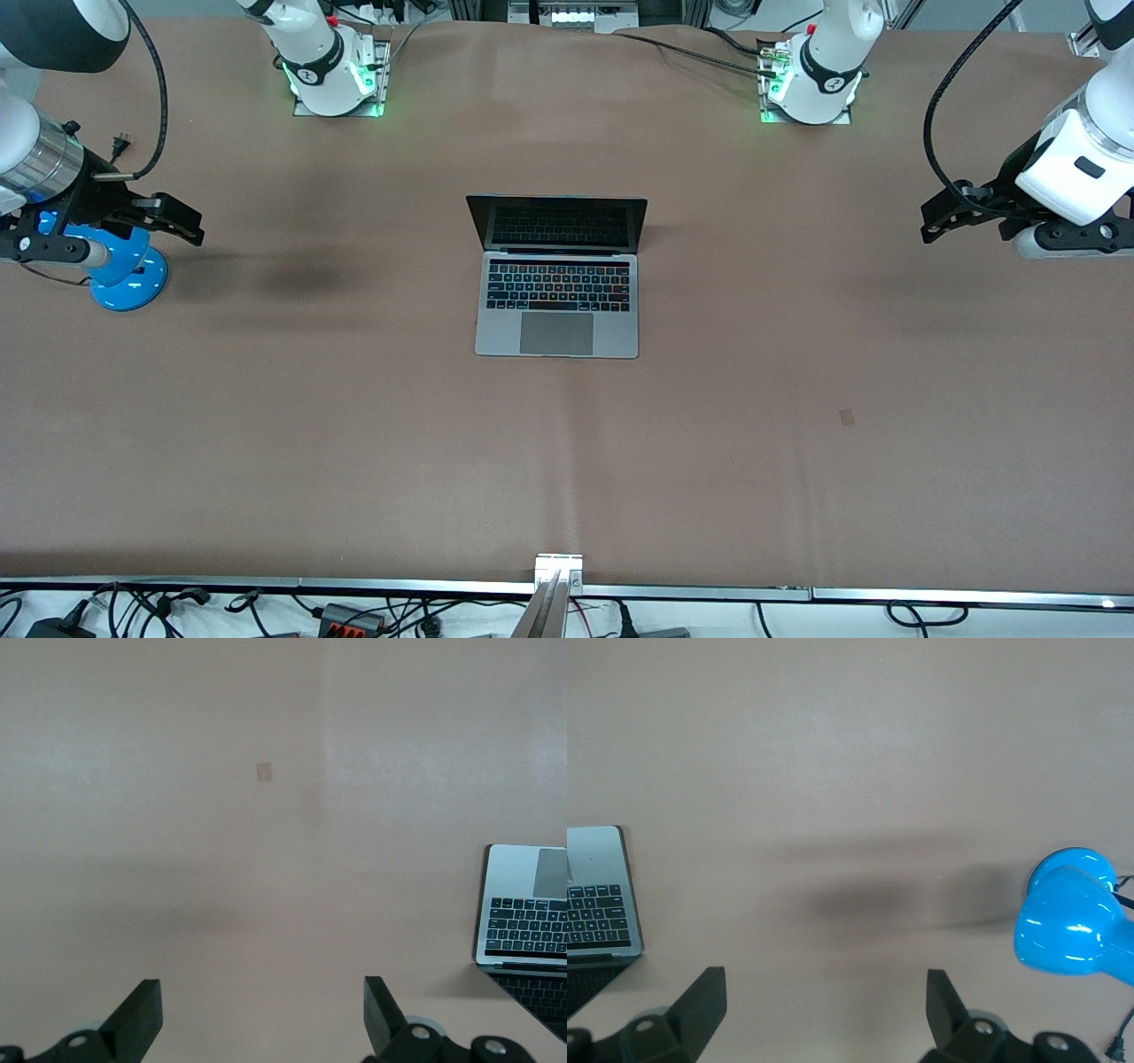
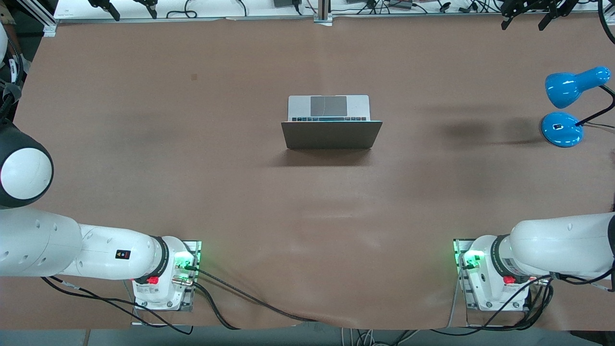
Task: Close laptop with both arms from behind
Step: 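Raise both grippers from rest and swing them toward the laptop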
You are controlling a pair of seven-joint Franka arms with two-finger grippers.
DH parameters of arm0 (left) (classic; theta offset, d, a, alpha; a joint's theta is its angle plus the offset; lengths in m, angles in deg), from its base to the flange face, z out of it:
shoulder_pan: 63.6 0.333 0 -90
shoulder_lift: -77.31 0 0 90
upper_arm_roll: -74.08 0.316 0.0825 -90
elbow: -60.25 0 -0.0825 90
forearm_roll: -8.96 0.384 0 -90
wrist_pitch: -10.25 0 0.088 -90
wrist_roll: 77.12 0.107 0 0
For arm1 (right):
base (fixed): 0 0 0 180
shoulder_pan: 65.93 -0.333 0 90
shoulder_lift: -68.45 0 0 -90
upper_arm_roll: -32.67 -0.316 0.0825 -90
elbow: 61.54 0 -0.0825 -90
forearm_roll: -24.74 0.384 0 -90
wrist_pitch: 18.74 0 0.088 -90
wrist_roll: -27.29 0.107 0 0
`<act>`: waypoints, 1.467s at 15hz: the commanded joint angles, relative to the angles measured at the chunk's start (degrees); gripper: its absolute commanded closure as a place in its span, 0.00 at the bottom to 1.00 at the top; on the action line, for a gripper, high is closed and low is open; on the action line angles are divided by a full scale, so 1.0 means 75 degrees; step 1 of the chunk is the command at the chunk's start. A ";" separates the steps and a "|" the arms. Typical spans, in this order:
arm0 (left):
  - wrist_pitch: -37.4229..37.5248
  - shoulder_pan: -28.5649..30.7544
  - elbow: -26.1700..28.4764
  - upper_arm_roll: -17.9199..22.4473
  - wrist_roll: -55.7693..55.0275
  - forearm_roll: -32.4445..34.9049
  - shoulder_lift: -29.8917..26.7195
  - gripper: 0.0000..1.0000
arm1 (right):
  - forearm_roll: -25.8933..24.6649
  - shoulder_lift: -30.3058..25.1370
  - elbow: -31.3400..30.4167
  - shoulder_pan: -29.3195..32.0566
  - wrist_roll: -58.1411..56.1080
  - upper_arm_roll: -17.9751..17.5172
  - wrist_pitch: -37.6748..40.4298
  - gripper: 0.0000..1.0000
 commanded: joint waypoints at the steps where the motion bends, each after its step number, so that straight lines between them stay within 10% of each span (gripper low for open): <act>1: 0.0102 0.0009 0.0022 -0.0042 0.0040 -0.0040 -0.0122 0.00 | 0.0111 0.0082 0.0198 0.0032 -0.0219 0.0025 0.0166 0.00; 11: 0.0593 -0.0085 -0.0318 -0.0042 -0.0065 -0.0109 0.0310 0.00 | 0.0122 0.0082 0.0760 0.0055 -0.0324 0.0071 0.0680 0.00; 15: 0.0688 -0.0003 -0.0446 -0.0030 -0.0019 -0.0110 0.0393 0.00 | 0.0672 0.0081 0.0714 0.0055 -0.0221 0.0189 0.0751 1.00; 19: 0.0676 -0.0037 -0.0470 -0.0007 0.0237 -0.0005 0.0755 0.00 | 0.1046 0.0257 0.0363 -0.0330 0.0577 0.0107 0.0670 1.00; 22: 0.0781 0.0009 -0.0494 -0.0030 0.1267 -0.0121 0.0897 0.77 | 0.1715 0.0363 -0.0070 -0.0495 0.0623 0.0095 0.0459 1.00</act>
